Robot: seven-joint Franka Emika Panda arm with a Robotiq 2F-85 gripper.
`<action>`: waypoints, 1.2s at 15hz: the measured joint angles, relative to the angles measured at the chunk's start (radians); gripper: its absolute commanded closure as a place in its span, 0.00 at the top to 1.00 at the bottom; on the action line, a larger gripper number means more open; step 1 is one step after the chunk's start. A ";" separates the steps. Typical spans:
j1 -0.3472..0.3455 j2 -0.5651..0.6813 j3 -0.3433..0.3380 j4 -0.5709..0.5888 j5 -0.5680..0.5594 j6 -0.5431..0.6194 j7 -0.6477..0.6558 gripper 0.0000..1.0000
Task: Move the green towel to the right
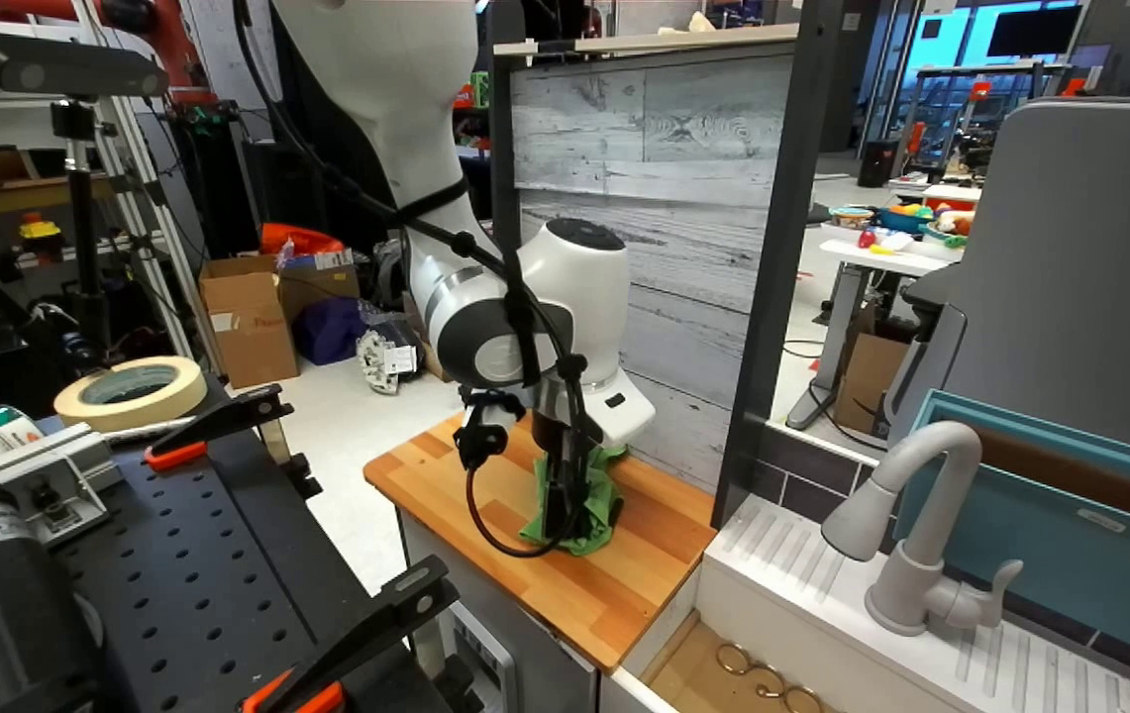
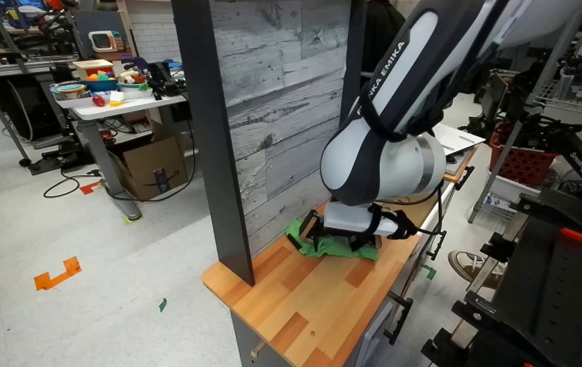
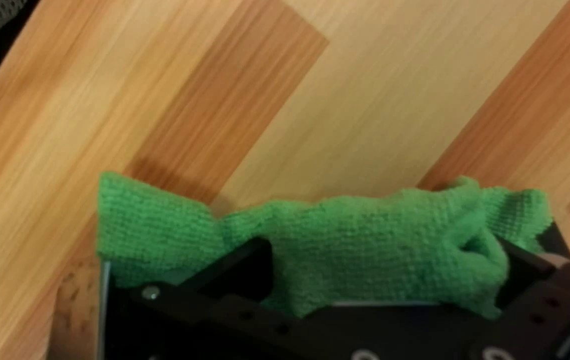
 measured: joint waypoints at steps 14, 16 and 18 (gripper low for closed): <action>-0.190 0.001 -0.002 0.005 0.028 -0.003 -0.002 1.00; -0.198 -0.007 0.008 0.000 0.028 -0.018 -0.007 1.00; -0.203 -0.034 0.022 -0.018 0.028 -0.040 -0.019 1.00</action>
